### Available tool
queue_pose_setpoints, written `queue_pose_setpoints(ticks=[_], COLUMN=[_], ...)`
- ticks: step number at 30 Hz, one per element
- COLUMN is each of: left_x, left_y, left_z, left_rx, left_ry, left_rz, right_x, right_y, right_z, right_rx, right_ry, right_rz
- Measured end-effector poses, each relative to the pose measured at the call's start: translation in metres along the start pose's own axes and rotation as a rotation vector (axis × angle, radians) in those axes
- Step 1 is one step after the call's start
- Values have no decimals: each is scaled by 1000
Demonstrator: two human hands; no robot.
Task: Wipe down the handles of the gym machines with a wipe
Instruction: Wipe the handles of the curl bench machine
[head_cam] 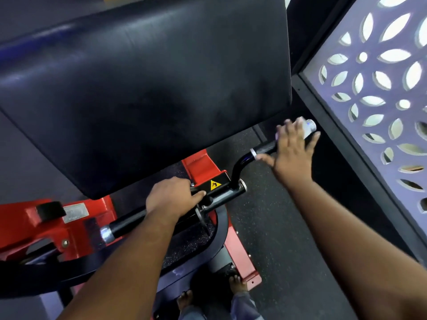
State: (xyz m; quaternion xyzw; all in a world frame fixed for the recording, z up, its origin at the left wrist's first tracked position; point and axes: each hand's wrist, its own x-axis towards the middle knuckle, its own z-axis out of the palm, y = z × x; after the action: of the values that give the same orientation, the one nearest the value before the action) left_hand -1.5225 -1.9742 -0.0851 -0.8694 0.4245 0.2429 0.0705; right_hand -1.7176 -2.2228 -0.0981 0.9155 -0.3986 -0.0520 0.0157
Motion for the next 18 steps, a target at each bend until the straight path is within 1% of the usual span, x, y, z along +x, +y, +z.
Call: queue_pose_setpoints(ticks=[2,3,5,7,8,9,10,12,13,14,15,18], left_x=[1,2,2,2,2,3,3,4,3,3,3,2], left_y=[-1,-1,-2,-3,-3,-3,-3,-3,-3,-2,-2,-1], left_z=[3,4,5,6,7,7,7,8,8,8,8,3], left_rx=[-18,-27,-29,-30,-35,-38,-38,-35,-34,-34,-34,-12], left_ry=[-3,-5,-3,3,6,9,12,12,11,7,6,-6], left_rz=[-2,-5,3,13,12,11,10,5,-1,-7,-11,-5], right_x=[7,5,-10,-19,-17,-10,-2,8,9,5,-1,-28], right_y=[-3,-13,-41,-50,-44,-34,-21,4,7,1,-12,-56], right_z=[-11,-10,1,10,8,5,1,-6,-6,-3,2,25], right_rx=[47,37,-45,-101,-111,-111,-97,-32,1,14,2,-66], right_ry=[-32,-39,-57,-41,-30,-8,10,41,47,45,46,58], right_rz=[133,117,-50,-213,-259,-266,-224,-37,46,71,35,-222])
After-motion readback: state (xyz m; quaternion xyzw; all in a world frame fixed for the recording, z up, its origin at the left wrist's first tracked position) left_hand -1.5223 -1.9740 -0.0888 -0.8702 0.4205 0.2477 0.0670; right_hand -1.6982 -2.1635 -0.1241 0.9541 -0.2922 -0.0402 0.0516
